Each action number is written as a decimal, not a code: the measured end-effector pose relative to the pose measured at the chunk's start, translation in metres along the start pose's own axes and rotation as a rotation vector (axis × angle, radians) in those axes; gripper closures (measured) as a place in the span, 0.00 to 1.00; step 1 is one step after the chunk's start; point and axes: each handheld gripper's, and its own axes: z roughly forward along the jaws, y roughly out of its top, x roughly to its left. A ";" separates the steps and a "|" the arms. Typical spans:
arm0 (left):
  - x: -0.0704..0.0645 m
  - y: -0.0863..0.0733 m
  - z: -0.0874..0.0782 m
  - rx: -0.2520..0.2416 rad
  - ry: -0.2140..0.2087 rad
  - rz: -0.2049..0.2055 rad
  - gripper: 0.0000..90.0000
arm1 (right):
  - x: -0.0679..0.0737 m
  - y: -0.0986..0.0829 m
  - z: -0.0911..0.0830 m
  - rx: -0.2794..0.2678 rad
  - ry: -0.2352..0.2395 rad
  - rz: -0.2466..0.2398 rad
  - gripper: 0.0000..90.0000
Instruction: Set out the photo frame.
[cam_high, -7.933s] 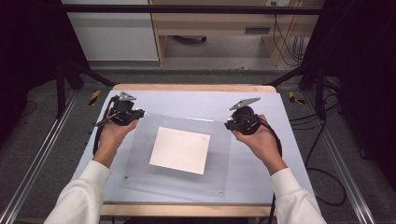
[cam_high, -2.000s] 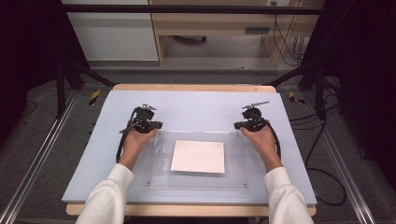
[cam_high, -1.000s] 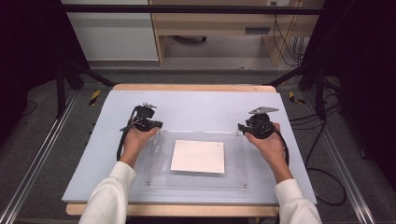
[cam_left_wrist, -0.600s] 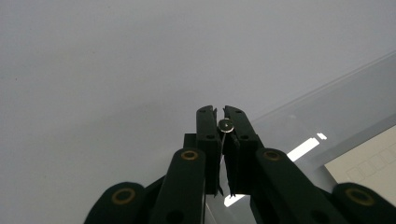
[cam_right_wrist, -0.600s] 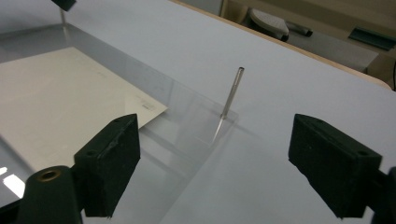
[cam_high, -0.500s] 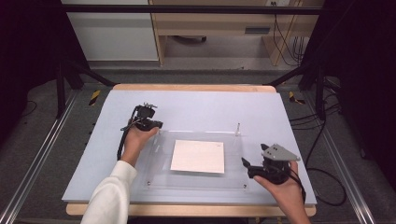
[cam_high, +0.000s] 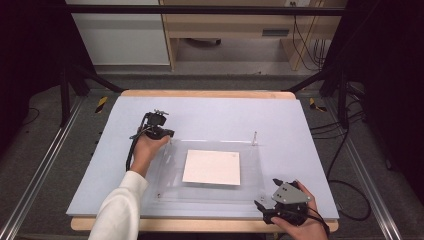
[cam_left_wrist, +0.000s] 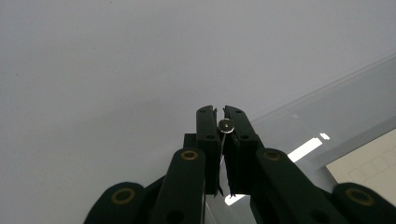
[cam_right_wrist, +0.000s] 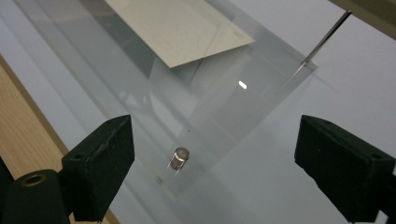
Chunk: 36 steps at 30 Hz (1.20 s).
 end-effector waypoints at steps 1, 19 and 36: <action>0.000 0.000 0.000 0.001 0.001 0.002 0.94 | 0.002 0.000 0.001 0.009 0.001 -0.009 0.14; 0.003 0.003 0.001 0.025 -0.011 0.009 0.94 | 0.009 -0.007 0.017 0.101 -0.038 -0.124 0.24; 0.005 0.003 0.002 0.017 -0.025 0.033 0.94 | 0.017 0.004 0.015 0.011 -0.082 -0.201 0.35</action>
